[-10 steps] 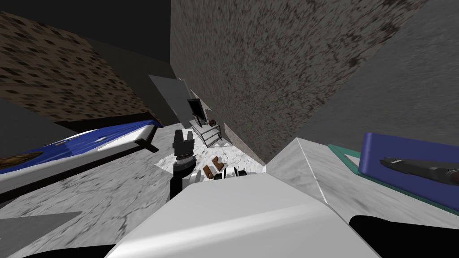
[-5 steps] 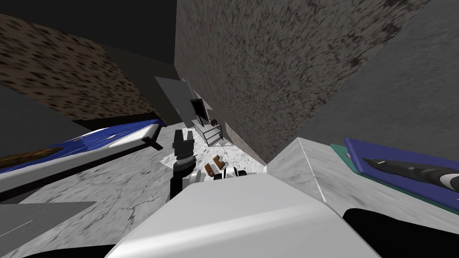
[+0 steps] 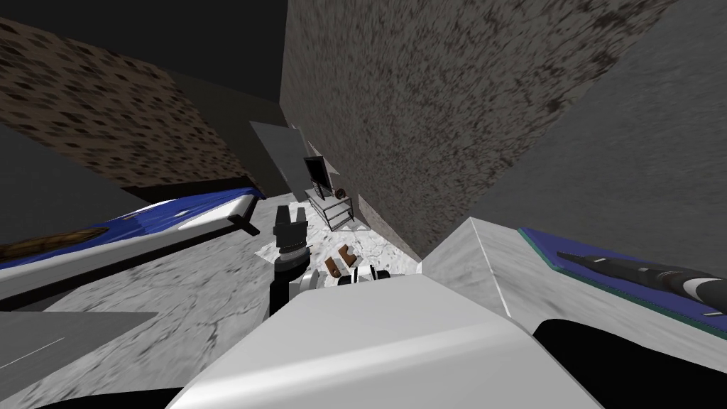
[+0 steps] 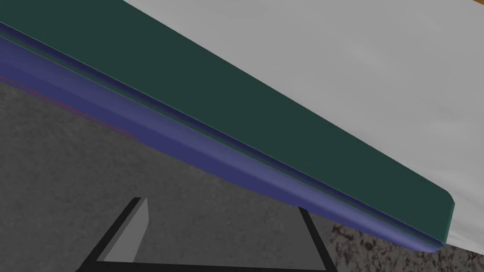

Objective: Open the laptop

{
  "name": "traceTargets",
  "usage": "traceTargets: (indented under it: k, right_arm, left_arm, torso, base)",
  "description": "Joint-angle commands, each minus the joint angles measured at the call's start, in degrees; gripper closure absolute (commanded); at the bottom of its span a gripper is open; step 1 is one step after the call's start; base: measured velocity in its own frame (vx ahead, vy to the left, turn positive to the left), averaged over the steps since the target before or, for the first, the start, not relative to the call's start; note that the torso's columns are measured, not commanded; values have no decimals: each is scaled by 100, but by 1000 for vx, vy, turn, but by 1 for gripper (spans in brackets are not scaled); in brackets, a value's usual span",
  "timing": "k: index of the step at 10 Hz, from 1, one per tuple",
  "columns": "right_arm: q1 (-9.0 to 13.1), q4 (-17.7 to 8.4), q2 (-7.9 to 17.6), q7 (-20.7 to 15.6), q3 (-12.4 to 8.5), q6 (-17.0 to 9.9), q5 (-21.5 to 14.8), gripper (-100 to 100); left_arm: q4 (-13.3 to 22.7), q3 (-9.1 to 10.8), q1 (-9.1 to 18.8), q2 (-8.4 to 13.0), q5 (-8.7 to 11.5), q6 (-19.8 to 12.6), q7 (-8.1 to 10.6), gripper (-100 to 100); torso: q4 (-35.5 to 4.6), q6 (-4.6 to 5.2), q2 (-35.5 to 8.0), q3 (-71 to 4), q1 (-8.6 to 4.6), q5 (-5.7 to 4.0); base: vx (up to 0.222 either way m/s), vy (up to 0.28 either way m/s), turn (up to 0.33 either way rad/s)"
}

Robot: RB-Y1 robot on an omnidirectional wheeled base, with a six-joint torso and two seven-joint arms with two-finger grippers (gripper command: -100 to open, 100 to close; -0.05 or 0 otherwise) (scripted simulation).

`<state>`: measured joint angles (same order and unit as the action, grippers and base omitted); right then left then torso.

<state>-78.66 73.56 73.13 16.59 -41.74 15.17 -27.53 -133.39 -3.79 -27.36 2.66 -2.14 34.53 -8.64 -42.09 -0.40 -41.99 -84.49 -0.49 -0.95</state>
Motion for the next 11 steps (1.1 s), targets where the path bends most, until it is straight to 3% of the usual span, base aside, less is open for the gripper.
traceTargets:
  k: [1,3,4,6,8,9,10,11]
  right_arm:
    - [491,-447,38,-1,424,191,1,-100]
    - [565,-447,38,-1,519,191,1,-100]
    - [887,-844,286,-9,701,469,40,-100]
    - [1177,-1210,286,-9,929,536,40,-100]
    - [1418,-1308,286,-9,1156,536,40,-100]
    - [1418,-1308,286,-9,1243,536,40,-100]
    - [1828,-1746,533,-17,1417,767,80,-100]
    - [2037,-1952,533,-17,1581,855,80,-100]
  left_arm:
    - [0,0,-1,0,0,0,0,0]
    - [0,1,-1,0,0,0,0,0]
    - [0,1,-2,1,0,0,0,0]
    - [0,0,0,0,0,0,0,0]
    - [0,1,-1,0,0,0,0,0]
    - [0,1,-2,1,0,0,0,0]
    - [-1,1,-2,0,0,0,0,0]
    - [0,0,0,0,0,0,0,0]
  torso:
    - [3,17,6,-1,-13,-11]
    - [7,30,11,-5,-46,-23]
    - [7,22,9,0,-53,-35]
    - [6,-8,9,3,-44,-38]
    - [14,16,29,-10,-62,-46]
    - [16,11,30,-10,-73,-55]
    - [19,15,26,0,-87,-82]
    - [13,-23,16,4,-92,-80]
  base:
    - [-18,6,8]
    - [6,-3,-9]
    - [-75,43,92]
    - [-70,30,77]
    - [-4,2,-14]
    - [12,-8,6]
    - [-61,40,77]
    - [-105,57,109]
